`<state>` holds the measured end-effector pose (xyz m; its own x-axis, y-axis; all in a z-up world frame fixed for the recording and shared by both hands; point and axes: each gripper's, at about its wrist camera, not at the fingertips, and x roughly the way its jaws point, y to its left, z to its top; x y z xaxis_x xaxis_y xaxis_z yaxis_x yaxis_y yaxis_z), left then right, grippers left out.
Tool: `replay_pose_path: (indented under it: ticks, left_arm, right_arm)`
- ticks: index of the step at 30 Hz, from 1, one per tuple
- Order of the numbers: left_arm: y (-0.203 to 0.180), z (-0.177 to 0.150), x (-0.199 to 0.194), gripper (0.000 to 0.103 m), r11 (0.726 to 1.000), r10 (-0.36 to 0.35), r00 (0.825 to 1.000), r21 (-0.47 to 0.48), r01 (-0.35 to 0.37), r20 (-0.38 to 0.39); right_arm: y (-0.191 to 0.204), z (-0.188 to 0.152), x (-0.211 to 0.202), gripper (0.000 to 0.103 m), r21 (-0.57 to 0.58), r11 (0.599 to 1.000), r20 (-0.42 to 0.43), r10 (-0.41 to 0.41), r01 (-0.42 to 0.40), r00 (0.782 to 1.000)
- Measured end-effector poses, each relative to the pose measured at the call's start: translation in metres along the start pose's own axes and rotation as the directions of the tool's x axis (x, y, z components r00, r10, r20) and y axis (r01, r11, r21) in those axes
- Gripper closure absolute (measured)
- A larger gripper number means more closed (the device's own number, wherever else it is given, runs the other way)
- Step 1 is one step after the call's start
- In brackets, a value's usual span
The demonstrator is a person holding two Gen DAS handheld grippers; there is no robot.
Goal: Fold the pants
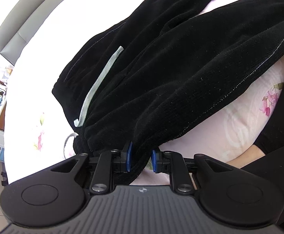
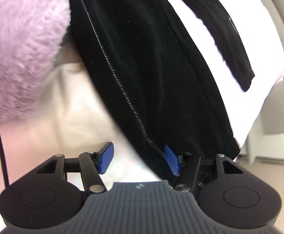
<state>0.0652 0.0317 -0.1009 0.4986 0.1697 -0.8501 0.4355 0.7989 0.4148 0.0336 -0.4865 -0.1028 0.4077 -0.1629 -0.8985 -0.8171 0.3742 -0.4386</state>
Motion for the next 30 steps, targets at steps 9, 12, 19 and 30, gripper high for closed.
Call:
replay_pose_path:
  ticks: [9,12,19,30]
  left_arm:
    - [0.02,0.007,-0.021,0.081,0.994,0.039,0.998,-0.103,-0.033,0.058]
    - [0.03,0.012,-0.029,0.081,0.989,0.053,0.995,-0.141,-0.041,0.081]
    - [0.06,0.04,-0.05,0.083,0.976,0.101,0.985,-0.204,-0.071,0.143]
    - [0.121,0.128,-0.002,0.084,0.957,0.188,0.971,-0.249,-0.148,0.144]
  right_arm:
    - [-0.013,0.001,0.001,0.097,0.002,0.985,0.013,-0.173,0.173,0.985]
    - [-0.025,0.001,-0.025,0.1,0.103,0.96,0.067,-0.267,0.259,0.961]
    - [-0.089,0.032,-0.058,0.102,0.258,0.882,0.078,-0.425,0.394,0.902]
    - [-0.215,0.135,0.001,0.102,0.361,0.814,-0.032,-0.477,0.455,0.878]
